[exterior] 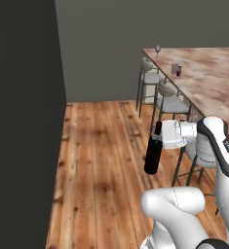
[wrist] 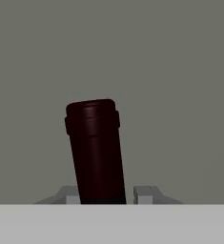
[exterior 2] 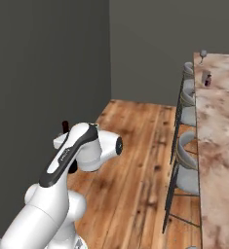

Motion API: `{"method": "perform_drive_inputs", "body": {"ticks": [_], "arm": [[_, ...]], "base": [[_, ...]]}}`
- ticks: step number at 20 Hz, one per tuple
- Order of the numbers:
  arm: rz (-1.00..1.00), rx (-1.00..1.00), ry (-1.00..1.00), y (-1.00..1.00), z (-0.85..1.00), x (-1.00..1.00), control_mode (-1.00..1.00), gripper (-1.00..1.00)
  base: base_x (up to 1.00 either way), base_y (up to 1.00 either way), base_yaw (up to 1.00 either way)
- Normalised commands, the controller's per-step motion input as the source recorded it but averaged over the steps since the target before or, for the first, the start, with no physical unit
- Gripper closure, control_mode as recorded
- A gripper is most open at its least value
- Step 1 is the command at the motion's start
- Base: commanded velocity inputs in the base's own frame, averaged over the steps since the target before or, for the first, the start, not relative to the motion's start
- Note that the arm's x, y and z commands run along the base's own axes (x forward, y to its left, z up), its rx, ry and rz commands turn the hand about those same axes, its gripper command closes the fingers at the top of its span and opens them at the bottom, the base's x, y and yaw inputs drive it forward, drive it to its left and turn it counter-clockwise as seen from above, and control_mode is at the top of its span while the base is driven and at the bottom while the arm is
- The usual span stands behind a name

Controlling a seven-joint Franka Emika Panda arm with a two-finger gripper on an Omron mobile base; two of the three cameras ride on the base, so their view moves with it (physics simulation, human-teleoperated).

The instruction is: There is a wine glass and glass cup on the dining counter. Place the wine bottle next to the wine glass and the juice bottle next to the glass cup.

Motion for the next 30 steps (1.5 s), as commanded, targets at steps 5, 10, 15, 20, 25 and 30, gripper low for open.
{"method": "perform_drive_inputs", "body": {"ticks": [5, 10, 15, 20, 25, 30], "arm": [[0.00, 0.00, 0.00, 0.00, 0.00, 0.00, 1.00, 1.00], [0.00, 0.00, 0.00, 0.00, 0.00, 0.00, 1.00, 1.00], [0.00, 0.00, 0.00, 0.00, 0.00, 0.00, 1.00, 1.00], [0.00, 0.00, 0.00, 0.00, 0.00, 0.00, 1.00, 1.00], [0.00, 0.00, 0.00, 0.00, 0.00, 0.00, 1.00, 1.00], [0.00, 0.00, 0.00, 0.00, 0.00, 0.00, 1.00, 1.00]], "base": [[0.94, 0.05, 0.00], [0.94, 0.06, 0.00], [0.94, 0.07, 0.00], [0.94, 0.07, 0.00], [0.94, 0.07, 0.00], [0.94, 0.06, 0.00]]}}
